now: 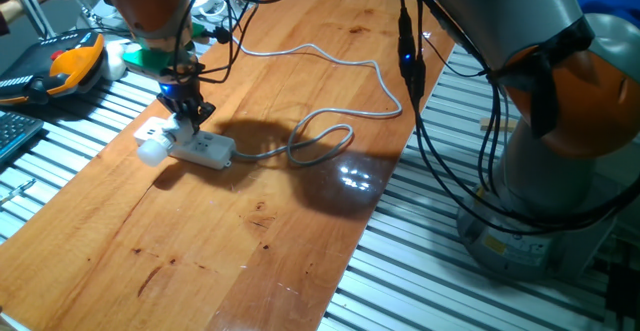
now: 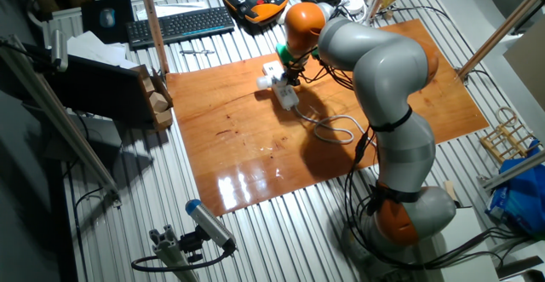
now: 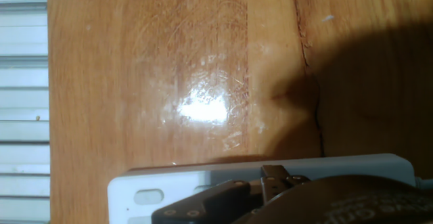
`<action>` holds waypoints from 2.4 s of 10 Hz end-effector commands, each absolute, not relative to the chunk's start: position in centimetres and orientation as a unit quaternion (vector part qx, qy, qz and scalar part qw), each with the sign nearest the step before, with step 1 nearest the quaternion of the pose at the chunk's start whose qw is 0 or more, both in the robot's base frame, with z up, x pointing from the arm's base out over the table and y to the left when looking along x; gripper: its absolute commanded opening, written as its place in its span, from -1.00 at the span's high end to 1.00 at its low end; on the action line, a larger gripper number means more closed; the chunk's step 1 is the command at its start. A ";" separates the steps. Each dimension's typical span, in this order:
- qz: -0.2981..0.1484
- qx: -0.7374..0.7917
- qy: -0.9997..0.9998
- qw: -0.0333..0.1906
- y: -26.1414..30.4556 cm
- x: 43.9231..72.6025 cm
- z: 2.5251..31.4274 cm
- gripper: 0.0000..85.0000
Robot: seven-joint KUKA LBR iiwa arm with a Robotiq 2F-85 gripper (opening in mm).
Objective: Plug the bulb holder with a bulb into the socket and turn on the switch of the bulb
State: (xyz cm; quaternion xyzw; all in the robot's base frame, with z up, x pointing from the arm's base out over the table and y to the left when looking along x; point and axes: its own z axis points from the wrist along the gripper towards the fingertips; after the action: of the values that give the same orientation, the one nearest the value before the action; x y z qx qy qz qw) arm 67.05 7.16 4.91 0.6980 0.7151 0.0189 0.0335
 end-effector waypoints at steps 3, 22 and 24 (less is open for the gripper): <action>0.017 0.699 0.714 0.033 7.1 66.9 4.2 1.00; 0.028 0.675 0.737 0.027 10.3 66.1 14.8 1.00; 0.031 0.674 0.737 0.026 10.6 66.0 14.4 1.00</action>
State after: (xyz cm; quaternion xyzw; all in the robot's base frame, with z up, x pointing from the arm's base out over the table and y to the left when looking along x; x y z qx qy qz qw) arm 66.00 10.64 14.39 0.6741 0.7376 0.0315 0.0258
